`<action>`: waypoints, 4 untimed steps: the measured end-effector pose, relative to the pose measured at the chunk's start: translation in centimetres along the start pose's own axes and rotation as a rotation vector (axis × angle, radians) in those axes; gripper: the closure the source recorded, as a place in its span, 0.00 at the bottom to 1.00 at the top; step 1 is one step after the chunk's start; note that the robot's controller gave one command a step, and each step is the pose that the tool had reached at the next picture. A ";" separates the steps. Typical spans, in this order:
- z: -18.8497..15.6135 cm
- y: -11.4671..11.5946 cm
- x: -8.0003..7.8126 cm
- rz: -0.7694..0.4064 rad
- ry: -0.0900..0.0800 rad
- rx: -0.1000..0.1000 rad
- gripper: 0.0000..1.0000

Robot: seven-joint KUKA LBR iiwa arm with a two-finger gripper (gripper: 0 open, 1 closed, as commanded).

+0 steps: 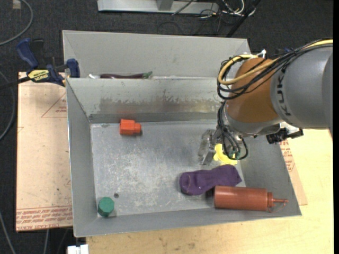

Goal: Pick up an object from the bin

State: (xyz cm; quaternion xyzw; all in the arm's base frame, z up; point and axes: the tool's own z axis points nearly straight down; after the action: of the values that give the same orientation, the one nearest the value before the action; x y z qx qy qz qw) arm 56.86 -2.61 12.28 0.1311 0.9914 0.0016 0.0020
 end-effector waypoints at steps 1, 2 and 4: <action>-0.1 -0.1 -0.1 0.000 -0.001 0.001 0.00; -0.1 -0.1 -0.1 0.000 -0.001 0.001 0.00; 5.3 -1.4 5.2 -0.028 -0.003 0.000 1.00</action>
Offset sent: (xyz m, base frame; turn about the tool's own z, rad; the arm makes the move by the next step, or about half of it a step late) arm 0.0000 0.0000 0.0000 0.0000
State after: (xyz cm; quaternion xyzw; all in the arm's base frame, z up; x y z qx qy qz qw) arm 51.46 -2.62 6.99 0.1174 0.9931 0.0013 0.0034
